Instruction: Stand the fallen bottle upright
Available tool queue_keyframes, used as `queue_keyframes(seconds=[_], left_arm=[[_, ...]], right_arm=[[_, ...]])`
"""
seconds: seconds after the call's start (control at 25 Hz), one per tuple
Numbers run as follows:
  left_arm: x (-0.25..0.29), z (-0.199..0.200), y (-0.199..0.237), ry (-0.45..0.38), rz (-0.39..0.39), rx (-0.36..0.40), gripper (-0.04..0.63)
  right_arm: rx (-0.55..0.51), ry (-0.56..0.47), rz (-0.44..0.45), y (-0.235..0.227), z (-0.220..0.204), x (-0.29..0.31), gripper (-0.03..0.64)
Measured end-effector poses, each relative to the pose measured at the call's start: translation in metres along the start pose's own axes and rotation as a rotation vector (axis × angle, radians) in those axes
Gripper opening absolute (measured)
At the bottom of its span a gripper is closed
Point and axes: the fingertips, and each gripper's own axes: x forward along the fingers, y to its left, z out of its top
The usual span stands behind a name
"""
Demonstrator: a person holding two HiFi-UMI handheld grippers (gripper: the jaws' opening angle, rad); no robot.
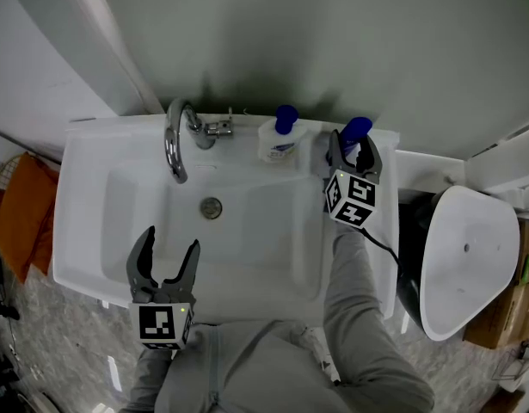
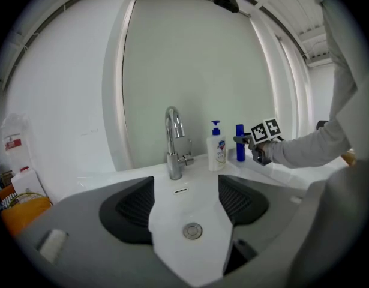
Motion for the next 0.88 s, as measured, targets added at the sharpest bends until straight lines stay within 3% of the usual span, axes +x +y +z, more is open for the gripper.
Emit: queue_keyframes(seconds=[0.68,0.88], left_arm=[[-0.002,0.014,-0.009,-0.037,-0.023,0.035,0.373],[-0.007,0.011,-0.002,-0.052,-0.002,0.01,0.373]], right_arm=[[-0.113,-0.053,0.027,0.014,-0.003,-0.011,0.272],[-0.124,-0.034,0.05,0.016,-0.002,-0.012,0.272]])
